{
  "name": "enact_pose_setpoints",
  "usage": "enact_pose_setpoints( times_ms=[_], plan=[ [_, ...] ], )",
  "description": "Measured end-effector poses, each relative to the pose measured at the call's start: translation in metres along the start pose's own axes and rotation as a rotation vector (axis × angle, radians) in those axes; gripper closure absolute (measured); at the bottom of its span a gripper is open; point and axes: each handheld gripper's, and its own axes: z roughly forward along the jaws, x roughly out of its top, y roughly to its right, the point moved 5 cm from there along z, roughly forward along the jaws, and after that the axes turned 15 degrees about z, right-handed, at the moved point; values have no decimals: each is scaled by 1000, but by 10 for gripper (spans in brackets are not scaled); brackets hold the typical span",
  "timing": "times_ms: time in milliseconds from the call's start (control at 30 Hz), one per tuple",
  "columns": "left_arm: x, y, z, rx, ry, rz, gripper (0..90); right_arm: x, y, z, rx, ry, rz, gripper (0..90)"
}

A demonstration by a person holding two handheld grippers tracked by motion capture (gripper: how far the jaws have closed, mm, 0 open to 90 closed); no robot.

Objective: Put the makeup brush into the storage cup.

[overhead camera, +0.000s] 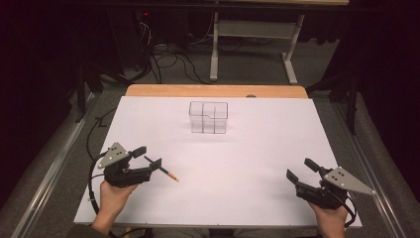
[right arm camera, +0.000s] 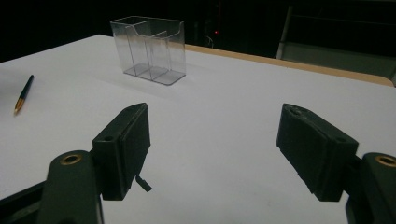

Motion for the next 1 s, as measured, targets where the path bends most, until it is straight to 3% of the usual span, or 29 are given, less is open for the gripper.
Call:
enact_pose_setpoints(
  times_ms=[333,700,1000],
  plan=[
    [4,-3,-1,0,11,-7,258,-2,-3,1,10,-13,-16,272],
    [12,-4,-1,-16,30,-14,259,-2,-1,2,5,-15,-3,273],
    [19,-4,0,-17,30,2,258,-3,-1,3,9,-24,-1,272]
  ],
)
